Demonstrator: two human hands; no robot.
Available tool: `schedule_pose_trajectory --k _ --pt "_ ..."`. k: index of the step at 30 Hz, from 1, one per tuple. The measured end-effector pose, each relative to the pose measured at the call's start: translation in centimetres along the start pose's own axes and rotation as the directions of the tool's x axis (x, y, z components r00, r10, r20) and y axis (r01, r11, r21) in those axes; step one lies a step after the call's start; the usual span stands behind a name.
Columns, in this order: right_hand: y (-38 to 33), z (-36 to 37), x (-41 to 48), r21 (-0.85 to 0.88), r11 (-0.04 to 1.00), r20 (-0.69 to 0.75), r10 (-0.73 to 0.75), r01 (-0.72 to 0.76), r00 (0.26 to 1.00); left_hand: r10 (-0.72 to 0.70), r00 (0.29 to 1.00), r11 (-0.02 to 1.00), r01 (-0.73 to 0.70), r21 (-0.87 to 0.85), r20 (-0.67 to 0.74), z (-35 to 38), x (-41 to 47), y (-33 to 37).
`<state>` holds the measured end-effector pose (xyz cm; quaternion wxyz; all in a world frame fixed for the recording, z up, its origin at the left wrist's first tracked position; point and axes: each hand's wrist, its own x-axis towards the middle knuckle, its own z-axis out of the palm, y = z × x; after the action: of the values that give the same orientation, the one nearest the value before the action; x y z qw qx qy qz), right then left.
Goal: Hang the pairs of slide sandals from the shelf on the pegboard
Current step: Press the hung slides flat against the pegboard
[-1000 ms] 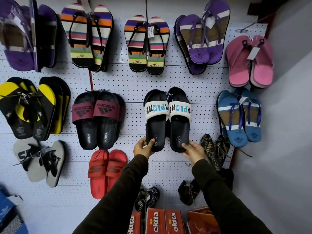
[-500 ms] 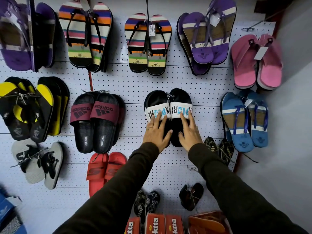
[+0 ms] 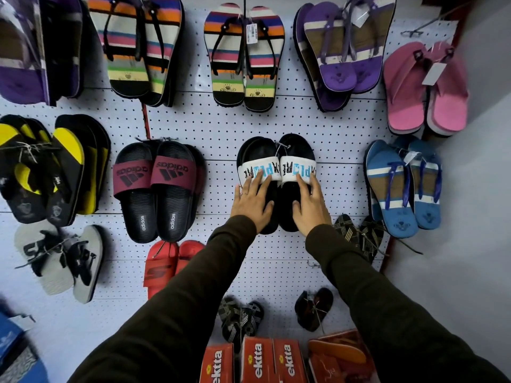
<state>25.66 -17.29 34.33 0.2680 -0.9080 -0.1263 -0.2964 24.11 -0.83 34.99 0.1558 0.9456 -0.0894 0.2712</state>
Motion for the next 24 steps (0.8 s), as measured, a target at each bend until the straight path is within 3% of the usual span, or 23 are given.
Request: schedule_pose_trajectory --k 3,6,11,15,19,24 --pt "-1.7 0.6 -0.5 0.07 0.998 -0.148 0.009 0.001 0.989 0.009 0.997 1.0 -0.01 -0.009 -0.071 -1.3 -0.5 -1.0" --pt "-4.0 1.7 -1.0 0.116 0.99 -0.205 -0.052 0.077 0.977 0.044 0.982 0.998 -0.034 0.059 -0.184 -2.9 -1.5 -3.1" --pt "-8.9 5.1 -1.6 0.179 0.96 -0.135 -0.192 0.215 0.972 0.022 0.936 0.98 0.048 0.191 -0.352 -5.8 -4.1 -9.0" --pt "-13.9 8.0 -1.7 0.219 0.936 -0.037 -0.274 0.276 0.961 -0.072 0.88 0.972 0.168 0.167 -0.47 -7.9 -6.4 -15.3" --pt "-18.8 10.8 -1.6 0.12 0.924 0.056 -0.371 0.362 0.927 -0.185 0.874 0.952 0.274 0.139 -0.45 -9.2 -8.3 -20.6" --pt "-22.0 13.8 -1.5 0.008 0.93 0.157 -0.364 0.368 0.918 -0.343 0.897 0.905 0.395 0.156 -0.278 -8.9 -9.1 -23.8"
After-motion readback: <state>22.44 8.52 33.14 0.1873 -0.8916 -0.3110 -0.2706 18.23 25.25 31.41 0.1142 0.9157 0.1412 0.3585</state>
